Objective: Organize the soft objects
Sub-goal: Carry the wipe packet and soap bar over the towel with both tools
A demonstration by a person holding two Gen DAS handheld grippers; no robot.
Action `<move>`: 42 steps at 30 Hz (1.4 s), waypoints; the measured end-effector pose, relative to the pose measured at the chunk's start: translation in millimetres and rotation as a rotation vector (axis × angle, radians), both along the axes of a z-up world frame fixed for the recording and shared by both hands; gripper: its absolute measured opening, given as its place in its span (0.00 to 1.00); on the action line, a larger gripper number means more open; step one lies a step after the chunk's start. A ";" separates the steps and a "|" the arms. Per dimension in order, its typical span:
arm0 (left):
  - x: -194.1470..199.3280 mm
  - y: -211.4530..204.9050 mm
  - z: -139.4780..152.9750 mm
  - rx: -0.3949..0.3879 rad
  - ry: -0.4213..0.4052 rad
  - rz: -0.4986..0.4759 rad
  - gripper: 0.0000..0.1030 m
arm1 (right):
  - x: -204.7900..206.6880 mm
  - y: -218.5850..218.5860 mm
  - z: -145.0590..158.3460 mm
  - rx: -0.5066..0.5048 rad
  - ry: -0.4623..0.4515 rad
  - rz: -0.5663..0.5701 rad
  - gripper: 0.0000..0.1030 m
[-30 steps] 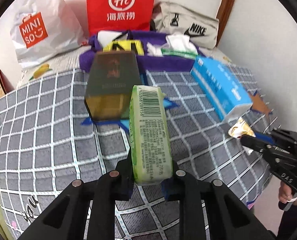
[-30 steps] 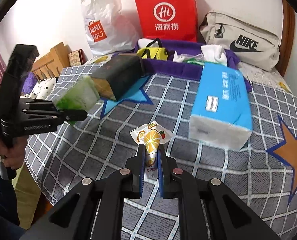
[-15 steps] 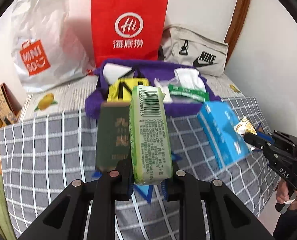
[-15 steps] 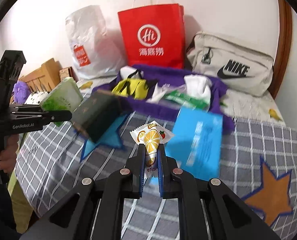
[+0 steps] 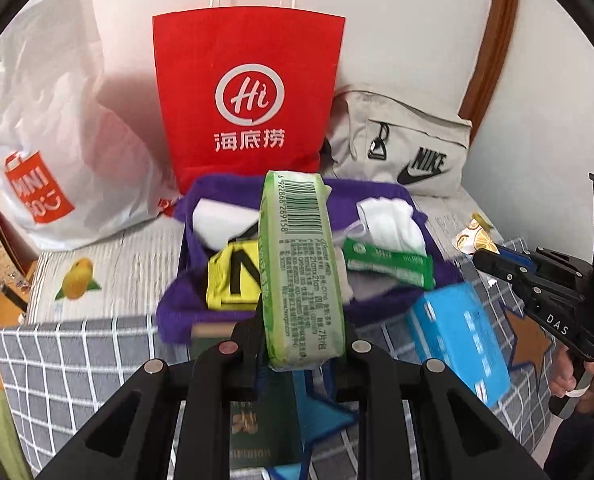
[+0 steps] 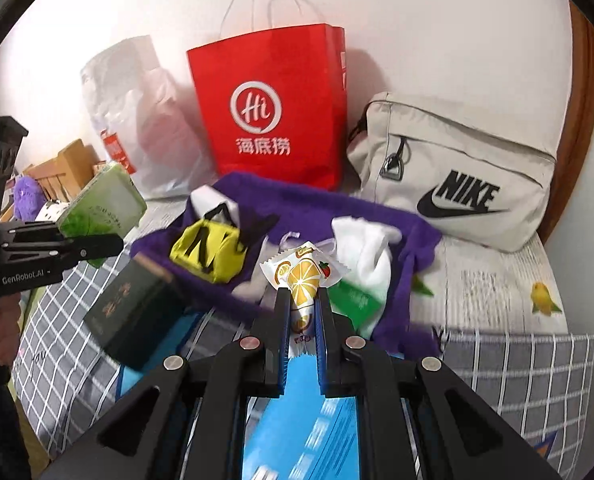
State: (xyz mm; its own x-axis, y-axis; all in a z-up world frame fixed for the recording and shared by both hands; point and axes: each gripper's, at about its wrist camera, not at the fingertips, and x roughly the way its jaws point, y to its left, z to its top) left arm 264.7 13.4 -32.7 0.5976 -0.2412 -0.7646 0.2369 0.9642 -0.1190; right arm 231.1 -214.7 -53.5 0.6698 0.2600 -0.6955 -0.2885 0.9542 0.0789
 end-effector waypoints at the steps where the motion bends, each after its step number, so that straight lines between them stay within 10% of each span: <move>1: 5.2 -0.7 -0.3 -0.003 0.001 0.002 0.19 | 8.0 -0.8 0.4 0.005 0.001 -0.001 0.11; 32: 118.2 -57.2 -81.3 -0.083 0.237 -0.062 0.19 | 129.9 21.2 -79.1 -0.024 0.230 0.063 0.12; 42: 119.0 -61.7 -85.3 -0.054 0.240 -0.065 0.21 | 131.3 20.7 -88.3 -0.068 0.242 0.049 0.32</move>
State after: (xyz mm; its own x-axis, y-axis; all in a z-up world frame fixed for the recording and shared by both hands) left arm 383.7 -48.4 -118.1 0.3819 -0.3180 -0.8678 0.2572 0.9384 -0.2307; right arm 362.4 -194.0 -141.8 0.4699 0.2348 -0.8509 -0.3147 0.9452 0.0870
